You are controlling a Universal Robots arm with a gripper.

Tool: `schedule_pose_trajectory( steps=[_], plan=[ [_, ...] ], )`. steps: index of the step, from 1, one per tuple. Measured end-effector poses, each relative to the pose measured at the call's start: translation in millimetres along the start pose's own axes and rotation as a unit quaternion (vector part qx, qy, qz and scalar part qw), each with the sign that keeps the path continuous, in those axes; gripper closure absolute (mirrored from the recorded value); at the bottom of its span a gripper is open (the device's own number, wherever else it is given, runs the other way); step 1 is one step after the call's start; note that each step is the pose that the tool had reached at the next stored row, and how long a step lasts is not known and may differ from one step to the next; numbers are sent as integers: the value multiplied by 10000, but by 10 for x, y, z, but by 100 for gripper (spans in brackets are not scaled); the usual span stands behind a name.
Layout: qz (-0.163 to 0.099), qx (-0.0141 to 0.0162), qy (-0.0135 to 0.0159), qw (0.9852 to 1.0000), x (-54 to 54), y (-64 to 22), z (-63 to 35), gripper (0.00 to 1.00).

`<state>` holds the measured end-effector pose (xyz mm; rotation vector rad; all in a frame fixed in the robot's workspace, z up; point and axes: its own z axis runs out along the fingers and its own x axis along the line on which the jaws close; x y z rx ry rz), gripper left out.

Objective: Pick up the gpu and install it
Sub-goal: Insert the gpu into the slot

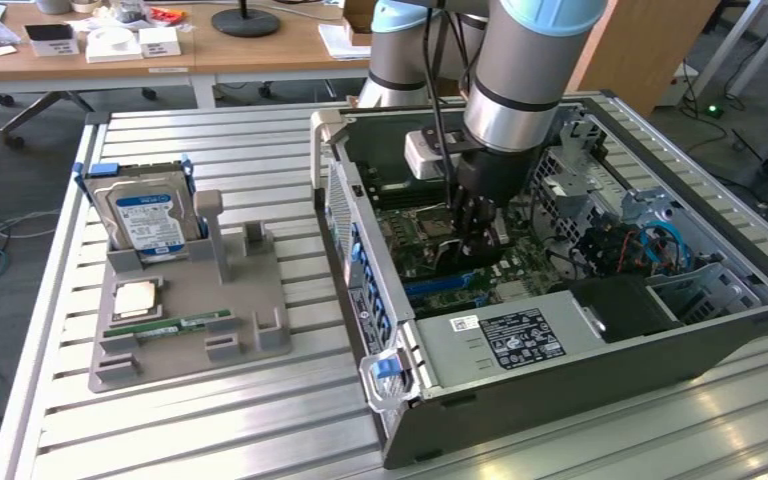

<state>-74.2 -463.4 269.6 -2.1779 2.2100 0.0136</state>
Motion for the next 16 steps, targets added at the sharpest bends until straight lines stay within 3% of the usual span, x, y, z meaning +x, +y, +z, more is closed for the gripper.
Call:
schedule_pose_trajectory(
  steps=[16],
  plan=[
    [0, 0, 0, 10000, 0, 39, 3, 74]
  ],
)
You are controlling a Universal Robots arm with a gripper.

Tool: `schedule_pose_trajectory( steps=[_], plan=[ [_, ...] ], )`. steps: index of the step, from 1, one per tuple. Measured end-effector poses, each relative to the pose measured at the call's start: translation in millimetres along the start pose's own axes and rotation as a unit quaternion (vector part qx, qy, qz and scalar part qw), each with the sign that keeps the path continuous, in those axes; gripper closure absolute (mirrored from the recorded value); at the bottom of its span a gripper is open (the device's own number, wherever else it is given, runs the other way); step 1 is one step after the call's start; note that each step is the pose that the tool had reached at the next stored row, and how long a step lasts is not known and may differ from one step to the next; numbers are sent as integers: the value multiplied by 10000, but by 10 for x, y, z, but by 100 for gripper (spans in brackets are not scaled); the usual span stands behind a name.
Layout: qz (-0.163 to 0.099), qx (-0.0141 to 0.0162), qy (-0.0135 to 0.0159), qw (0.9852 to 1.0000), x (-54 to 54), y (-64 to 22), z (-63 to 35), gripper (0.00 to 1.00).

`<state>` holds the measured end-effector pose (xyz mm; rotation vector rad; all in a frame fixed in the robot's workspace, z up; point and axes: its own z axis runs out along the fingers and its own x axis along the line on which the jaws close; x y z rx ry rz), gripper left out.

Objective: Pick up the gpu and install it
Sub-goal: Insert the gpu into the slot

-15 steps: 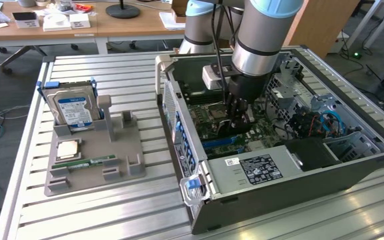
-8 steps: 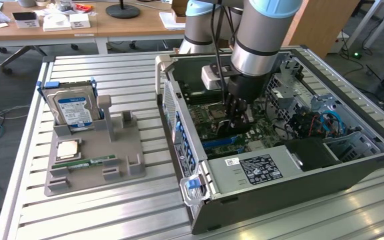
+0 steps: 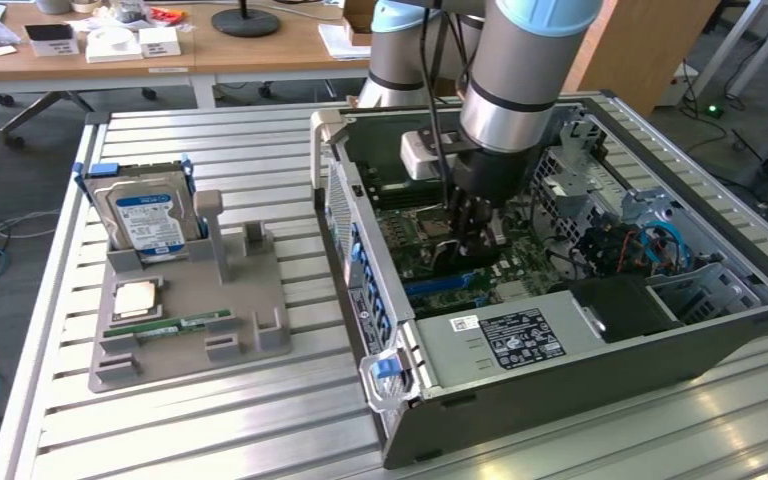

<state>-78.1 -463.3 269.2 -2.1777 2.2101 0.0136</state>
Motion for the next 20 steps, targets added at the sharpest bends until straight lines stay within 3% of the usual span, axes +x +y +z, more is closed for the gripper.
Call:
schedule_pose_trajectory(
  steps=[20],
  plan=[
    [0, 0, 0, 10000, 3, 35, 83, 74]
  ],
)
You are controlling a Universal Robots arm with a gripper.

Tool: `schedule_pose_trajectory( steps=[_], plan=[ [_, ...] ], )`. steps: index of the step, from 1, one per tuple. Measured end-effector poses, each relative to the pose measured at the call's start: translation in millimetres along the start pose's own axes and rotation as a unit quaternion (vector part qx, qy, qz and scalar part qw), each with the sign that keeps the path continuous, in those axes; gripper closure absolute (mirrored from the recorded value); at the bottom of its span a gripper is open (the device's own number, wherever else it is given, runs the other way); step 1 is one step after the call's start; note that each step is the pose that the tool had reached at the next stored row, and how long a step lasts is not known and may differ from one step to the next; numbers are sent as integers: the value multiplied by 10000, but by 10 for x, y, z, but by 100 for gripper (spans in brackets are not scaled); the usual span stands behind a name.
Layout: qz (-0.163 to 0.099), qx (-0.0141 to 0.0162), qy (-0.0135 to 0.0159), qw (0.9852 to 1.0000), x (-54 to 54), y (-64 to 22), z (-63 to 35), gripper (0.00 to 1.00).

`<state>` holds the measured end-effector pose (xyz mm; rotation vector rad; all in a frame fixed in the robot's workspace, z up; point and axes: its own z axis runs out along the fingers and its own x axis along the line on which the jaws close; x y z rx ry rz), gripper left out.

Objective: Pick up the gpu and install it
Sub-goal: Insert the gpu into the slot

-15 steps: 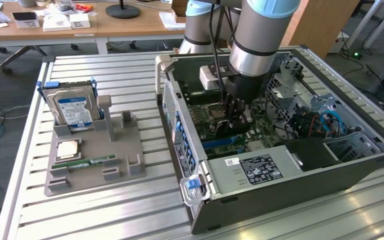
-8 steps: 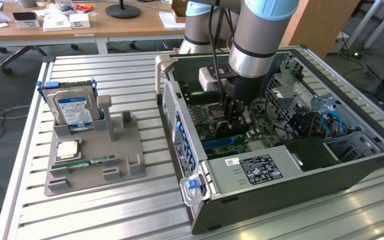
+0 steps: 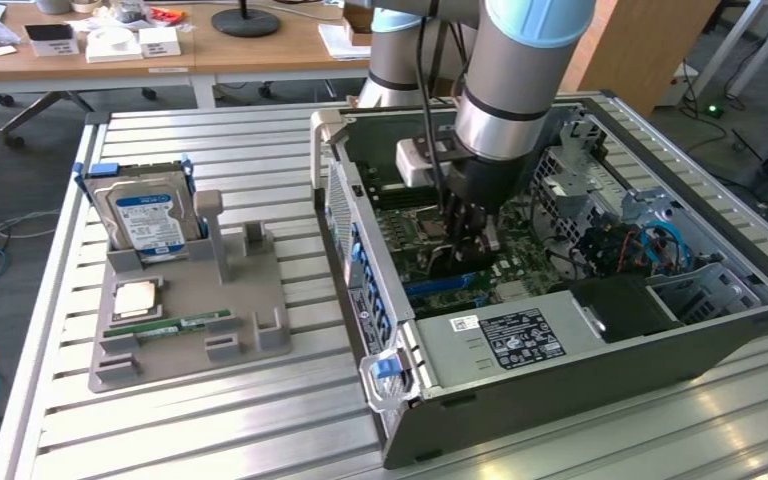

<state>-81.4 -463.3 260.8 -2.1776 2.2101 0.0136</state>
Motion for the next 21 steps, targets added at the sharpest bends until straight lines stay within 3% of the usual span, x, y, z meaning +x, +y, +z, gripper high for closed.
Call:
schedule_pose_trajectory(
  steps=[21],
  plan=[
    [0, -1, 2, 10000, 4, 7, 112, 74]
  ],
)
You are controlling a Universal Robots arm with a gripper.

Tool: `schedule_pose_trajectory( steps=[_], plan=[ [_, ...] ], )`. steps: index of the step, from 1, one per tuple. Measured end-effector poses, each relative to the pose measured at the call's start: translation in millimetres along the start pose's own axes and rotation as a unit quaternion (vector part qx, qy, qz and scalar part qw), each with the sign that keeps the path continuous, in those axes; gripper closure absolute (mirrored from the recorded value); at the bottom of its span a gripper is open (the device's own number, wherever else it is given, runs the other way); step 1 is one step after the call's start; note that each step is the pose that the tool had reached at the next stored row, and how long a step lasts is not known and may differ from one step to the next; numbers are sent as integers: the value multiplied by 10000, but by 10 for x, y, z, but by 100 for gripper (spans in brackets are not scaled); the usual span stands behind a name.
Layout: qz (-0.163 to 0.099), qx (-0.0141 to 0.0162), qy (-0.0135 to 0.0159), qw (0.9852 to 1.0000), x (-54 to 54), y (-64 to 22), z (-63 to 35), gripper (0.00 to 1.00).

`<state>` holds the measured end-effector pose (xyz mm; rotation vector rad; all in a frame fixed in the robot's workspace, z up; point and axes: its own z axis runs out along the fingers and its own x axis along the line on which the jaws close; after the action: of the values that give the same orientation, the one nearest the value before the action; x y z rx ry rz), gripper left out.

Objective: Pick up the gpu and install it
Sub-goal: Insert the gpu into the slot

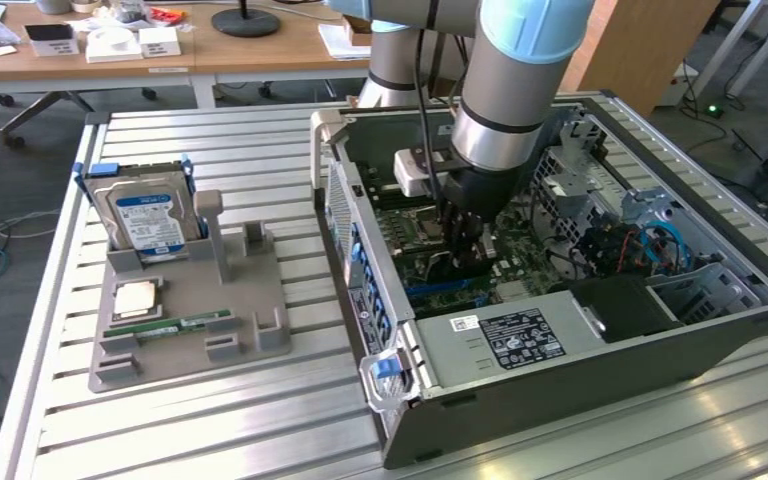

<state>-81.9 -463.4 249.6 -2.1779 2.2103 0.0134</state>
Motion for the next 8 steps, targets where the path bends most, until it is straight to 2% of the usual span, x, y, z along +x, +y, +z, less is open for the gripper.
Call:
schedule_pose_trajectory(
  steps=[8],
  plan=[
    [4, 0, 0, 10000, 0, 2, 6, 74]
  ],
)
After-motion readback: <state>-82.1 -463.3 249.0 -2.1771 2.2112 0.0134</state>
